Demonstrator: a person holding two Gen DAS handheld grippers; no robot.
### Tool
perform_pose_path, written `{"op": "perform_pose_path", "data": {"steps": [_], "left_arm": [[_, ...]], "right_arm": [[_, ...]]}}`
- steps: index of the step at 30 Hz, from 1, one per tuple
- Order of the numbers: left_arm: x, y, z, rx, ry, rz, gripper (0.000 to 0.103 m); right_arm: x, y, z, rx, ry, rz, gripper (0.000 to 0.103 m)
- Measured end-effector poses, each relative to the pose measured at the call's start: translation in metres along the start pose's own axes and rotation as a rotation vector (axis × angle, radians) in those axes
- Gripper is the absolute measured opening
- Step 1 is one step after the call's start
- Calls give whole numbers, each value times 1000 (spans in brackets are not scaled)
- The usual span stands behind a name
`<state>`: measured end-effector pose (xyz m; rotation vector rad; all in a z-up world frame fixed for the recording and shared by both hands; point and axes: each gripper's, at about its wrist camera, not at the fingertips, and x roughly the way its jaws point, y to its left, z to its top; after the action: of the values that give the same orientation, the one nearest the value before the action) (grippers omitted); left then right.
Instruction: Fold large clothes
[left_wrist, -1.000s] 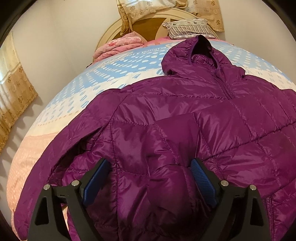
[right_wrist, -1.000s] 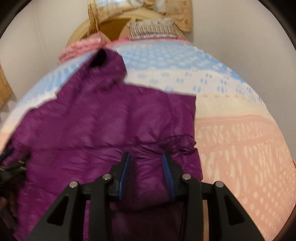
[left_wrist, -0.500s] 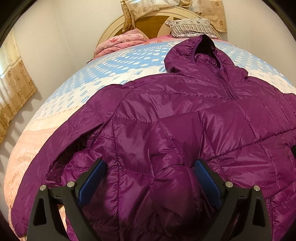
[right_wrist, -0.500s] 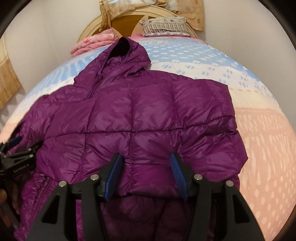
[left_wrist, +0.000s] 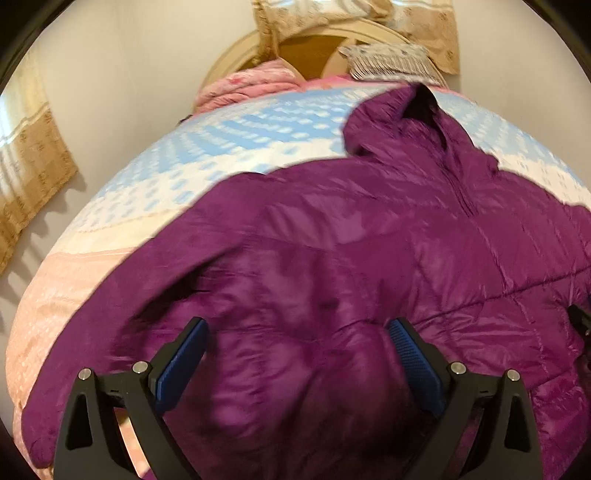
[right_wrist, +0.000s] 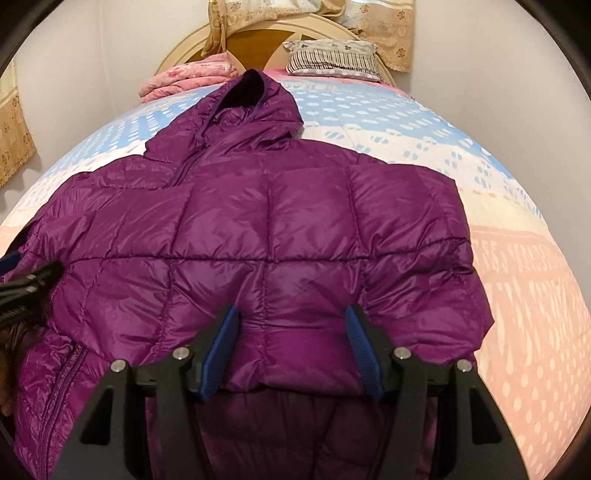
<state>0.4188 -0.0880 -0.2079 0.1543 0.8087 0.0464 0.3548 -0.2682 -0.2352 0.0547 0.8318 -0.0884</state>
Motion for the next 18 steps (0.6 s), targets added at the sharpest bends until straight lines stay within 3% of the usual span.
{"op": "perform_pose_path", "data": {"steps": [3, 7, 12, 18], "left_arm": [[-23, 29, -1, -38, -42, 11, 98], [-52, 82, -8, -72, -101, 90, 98], [-73, 173, -37, -172, -74, 200, 98], [-83, 284, -98, -294, 3, 386, 98]], "right_arm": [[0, 0, 0, -1, 0, -3, 64], [0, 0, 1, -4, 5, 1, 67], [-13, 8, 3, -49, 10, -6, 77], [-66, 26, -8, -88, -86, 39, 84]]}}
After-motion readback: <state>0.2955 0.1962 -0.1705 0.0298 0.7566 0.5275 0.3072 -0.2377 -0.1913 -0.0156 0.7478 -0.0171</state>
